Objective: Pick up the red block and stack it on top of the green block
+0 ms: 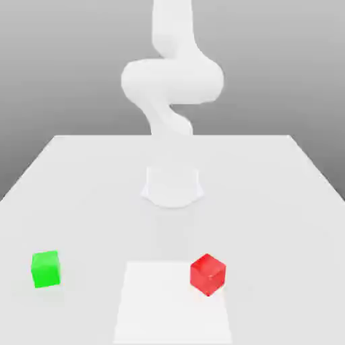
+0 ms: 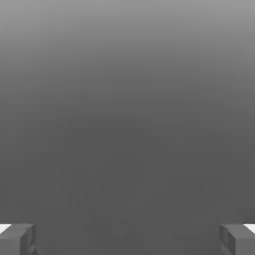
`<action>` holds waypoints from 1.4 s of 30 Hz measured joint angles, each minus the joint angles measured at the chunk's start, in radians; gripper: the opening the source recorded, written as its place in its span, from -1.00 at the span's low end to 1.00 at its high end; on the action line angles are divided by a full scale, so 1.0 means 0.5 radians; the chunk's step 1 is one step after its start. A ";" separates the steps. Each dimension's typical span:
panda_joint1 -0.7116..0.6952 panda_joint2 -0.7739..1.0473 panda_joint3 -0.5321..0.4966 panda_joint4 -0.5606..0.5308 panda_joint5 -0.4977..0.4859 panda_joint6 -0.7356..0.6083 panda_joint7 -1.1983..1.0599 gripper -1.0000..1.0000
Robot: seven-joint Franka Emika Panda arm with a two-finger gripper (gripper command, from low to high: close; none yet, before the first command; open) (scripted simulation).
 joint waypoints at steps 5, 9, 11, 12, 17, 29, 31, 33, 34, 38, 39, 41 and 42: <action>0.218 0.350 -0.147 -0.217 0.110 0.208 -0.330 0.00; 0.352 0.622 -0.204 -0.383 0.185 0.366 -0.575 0.00; 0.408 0.756 -0.215 -0.467 0.211 0.446 -0.689 0.00; 0.433 0.822 -0.217 -0.508 0.220 0.486 -0.743 0.00; 0.515 1.138 -0.196 -0.718 0.189 0.691 -0.958 0.00; 0.506 1.689 -0.127 -0.869 0.026 1.139 -1.082 0.00; 0.486 1.778 -0.096 -0.859 0.069 1.214 -1.112 0.00; 0.453 1.869 -0.052 -0.851 0.111 1.289 -1.139 0.00; 0.436 1.906 -0.031 -0.848 0.126 1.319 -1.149 -1.00; 0.435 1.906 -0.030 -0.848 0.123 1.317 -1.146 -1.00; 0.435 1.906 -0.030 -0.848 0.122 1.316 -1.145 -1.00; 0.428 1.910 -0.025 -0.848 0.120 1.320 -1.144 -1.00; 0.438 1.880 -0.038 -0.850 0.104 1.296 -1.134 -1.00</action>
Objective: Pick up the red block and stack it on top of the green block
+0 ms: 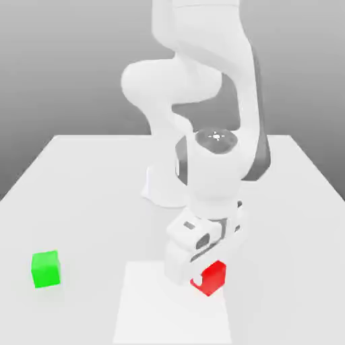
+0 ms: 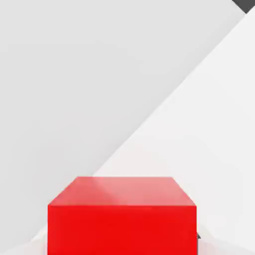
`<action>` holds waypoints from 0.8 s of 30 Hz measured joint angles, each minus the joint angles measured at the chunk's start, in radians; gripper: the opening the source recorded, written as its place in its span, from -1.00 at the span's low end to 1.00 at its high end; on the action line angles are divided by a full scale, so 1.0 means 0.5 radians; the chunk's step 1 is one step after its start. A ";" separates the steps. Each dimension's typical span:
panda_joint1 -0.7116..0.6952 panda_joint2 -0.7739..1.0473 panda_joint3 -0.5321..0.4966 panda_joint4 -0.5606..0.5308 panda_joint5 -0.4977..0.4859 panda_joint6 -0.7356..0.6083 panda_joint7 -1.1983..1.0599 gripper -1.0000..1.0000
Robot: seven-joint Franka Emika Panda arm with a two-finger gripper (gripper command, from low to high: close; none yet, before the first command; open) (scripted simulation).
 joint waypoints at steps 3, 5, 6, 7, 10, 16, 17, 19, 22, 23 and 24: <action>0.023 -0.123 -0.040 -0.011 -0.067 -0.102 0.045 -1.00; 0.029 -0.210 -0.055 -0.022 -0.107 -0.175 0.073 -1.00; 0.030 -0.252 -0.060 -0.028 -0.123 -0.211 0.085 -1.00; 0.028 -0.293 -0.062 -0.035 -0.137 -0.247 0.096 -1.00; 0.020 -0.410 -0.061 -0.059 -0.164 -0.348 0.120 -1.00; -0.161 -0.477 -0.407 0.011 -0.190 -0.492 -0.034 -1.00; -0.285 -0.476 -0.473 0.038 -0.191 -0.519 -0.080 -1.00; -0.530 -0.470 -0.596 0.110 -0.187 -0.584 -0.197 -1.00; -0.860 -0.464 -0.726 0.200 -0.184 -0.668 -0.354 -1.00; -0.949 -0.462 -0.763 0.228 -0.183 -0.694 -0.403 -1.00; -1.049 -0.453 -0.777 0.247 -0.173 -0.702 -0.440 -1.00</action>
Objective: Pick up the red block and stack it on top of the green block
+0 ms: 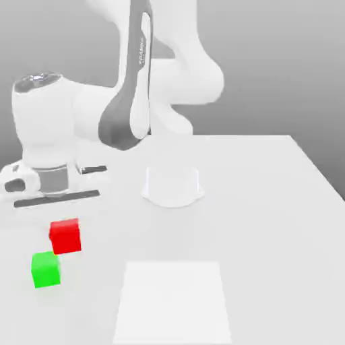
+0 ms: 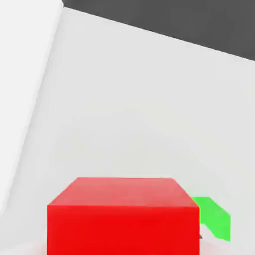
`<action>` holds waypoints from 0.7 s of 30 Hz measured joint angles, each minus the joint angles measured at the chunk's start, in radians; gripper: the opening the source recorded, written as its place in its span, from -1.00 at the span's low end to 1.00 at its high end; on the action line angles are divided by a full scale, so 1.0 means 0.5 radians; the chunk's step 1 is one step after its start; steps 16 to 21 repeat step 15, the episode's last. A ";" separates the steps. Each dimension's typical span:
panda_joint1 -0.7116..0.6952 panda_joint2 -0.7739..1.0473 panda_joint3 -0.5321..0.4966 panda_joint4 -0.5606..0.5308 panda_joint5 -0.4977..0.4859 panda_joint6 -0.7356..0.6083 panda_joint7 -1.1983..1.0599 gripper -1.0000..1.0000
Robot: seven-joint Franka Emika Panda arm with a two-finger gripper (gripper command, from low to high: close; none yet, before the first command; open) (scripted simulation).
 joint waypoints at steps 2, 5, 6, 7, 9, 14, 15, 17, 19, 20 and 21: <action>-0.268 0.038 0.077 0.020 0.035 0.023 -0.048 -1.00; -0.156 0.118 0.246 0.034 0.092 0.095 -0.096 -1.00; -0.153 0.150 0.254 0.037 0.119 0.123 -0.116 -1.00; -0.156 0.183 0.262 0.039 0.147 0.153 -0.137 -1.00; -0.170 0.255 0.287 0.041 0.208 0.216 -0.181 -1.00; -0.221 0.406 0.360 0.040 0.341 0.344 -0.277 1.00; -0.221 0.406 0.360 0.040 0.341 0.344 -0.277 1.00; -0.221 0.406 0.360 0.040 0.341 0.344 -0.277 1.00; -0.221 0.406 0.360 0.040 0.341 0.344 -0.277 1.00; -0.221 0.406 0.360 0.040 0.341 0.344 -0.277 1.00; -0.221 0.406 0.360 0.040 0.341 0.344 -0.277 1.00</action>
